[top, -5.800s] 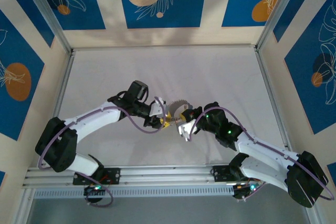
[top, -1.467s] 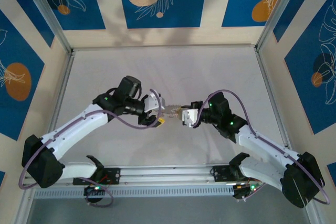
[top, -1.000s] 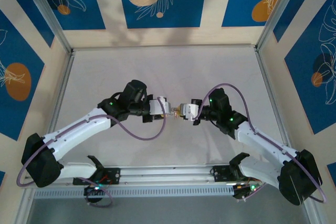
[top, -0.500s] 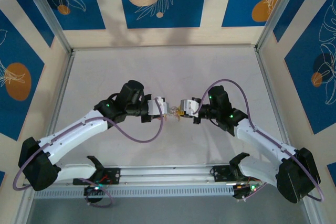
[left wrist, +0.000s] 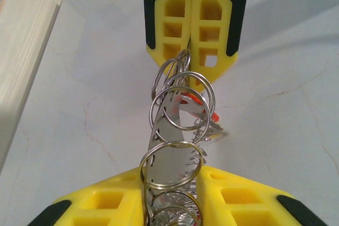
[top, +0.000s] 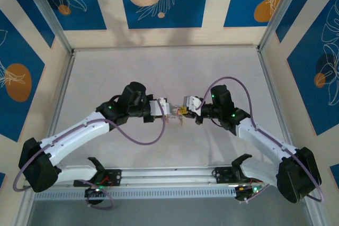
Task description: Put the keys on the keyring
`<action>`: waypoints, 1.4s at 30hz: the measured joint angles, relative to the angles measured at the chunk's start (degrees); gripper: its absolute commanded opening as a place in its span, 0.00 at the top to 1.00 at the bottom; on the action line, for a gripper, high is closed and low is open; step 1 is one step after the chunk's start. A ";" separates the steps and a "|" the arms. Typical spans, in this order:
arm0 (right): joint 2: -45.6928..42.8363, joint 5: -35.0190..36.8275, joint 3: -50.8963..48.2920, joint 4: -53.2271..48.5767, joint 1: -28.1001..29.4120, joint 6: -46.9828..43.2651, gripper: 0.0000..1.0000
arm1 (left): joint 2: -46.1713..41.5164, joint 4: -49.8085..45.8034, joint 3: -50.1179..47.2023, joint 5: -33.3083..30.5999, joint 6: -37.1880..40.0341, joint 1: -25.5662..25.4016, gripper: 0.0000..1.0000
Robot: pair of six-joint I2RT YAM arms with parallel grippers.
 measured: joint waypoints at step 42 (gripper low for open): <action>-6.40 8.41 -6.08 10.34 0.42 1.07 0.52 | 5.03 0.37 2.36 2.51 -6.34 0.04 1.00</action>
